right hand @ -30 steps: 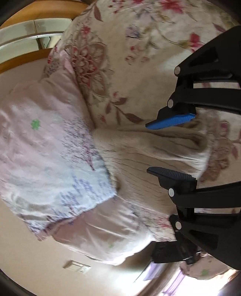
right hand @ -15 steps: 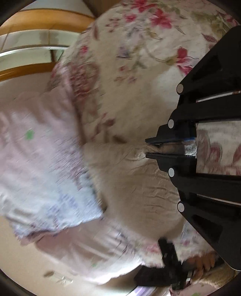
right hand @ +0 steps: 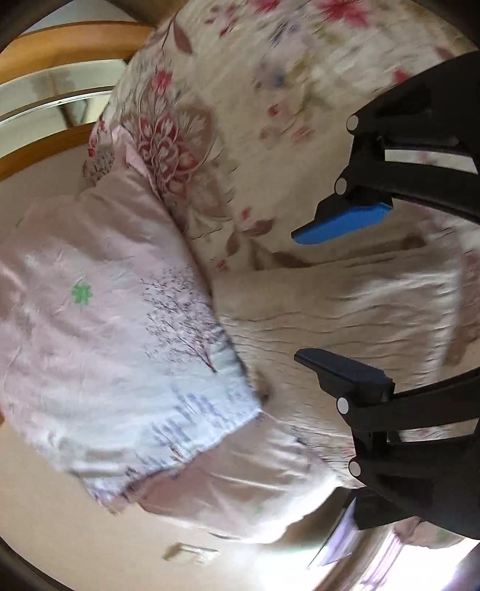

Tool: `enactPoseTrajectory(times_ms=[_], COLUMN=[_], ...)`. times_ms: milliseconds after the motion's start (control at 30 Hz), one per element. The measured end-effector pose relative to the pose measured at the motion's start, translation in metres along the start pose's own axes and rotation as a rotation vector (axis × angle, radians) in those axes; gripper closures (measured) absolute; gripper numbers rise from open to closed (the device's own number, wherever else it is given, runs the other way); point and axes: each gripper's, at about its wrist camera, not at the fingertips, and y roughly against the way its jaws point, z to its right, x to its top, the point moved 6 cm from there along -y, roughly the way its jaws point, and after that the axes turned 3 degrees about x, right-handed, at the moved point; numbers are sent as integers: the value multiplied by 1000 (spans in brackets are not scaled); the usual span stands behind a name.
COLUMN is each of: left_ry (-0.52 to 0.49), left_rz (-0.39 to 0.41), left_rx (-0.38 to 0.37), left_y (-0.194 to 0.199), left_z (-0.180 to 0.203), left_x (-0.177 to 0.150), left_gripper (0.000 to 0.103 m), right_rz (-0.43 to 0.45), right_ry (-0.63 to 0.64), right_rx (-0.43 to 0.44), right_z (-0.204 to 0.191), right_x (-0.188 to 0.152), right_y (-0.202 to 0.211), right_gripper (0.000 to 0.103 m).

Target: Fold small clothes

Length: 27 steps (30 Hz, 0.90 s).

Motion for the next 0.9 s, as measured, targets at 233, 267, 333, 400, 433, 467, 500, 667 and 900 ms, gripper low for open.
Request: enactPoseTrajectory(times_ms=[233, 267, 333, 400, 433, 467, 500, 667, 900], left_ry=[-31, -32, -23, -10, -3, 3, 8, 19, 82], left_rz=[14, 15, 18, 16, 15, 14, 15, 30, 39], left_rx=[36, 32, 25, 13, 10, 9, 8, 4, -29], left_y=[-1, -1, -1, -3, -3, -4, -4, -1, 0], left_z=[7, 7, 6, 5, 4, 2, 1, 1, -5], left_x=[8, 10, 12, 13, 13, 14, 14, 18, 36], left_gripper=[24, 24, 24, 24, 24, 24, 24, 24, 22], right_rz=[-105, -75, -10, 4, -5, -10, -11, -12, -43], right_ry=[-56, -16, 30, 6, 0, 1, 7, -13, -73], right_rx=[-7, -26, -57, -79, -97, -126, -165, -229, -27], right_z=[2, -2, -6, 3, 8, 12, 16, 20, 11], right_x=[15, 17, 22, 25, 25, 23, 20, 12, 14], right_y=[-62, -59, -50, -48, -52, -57, -62, -73, -39], right_gripper=[89, 93, 94, 95, 95, 95, 95, 94, 26])
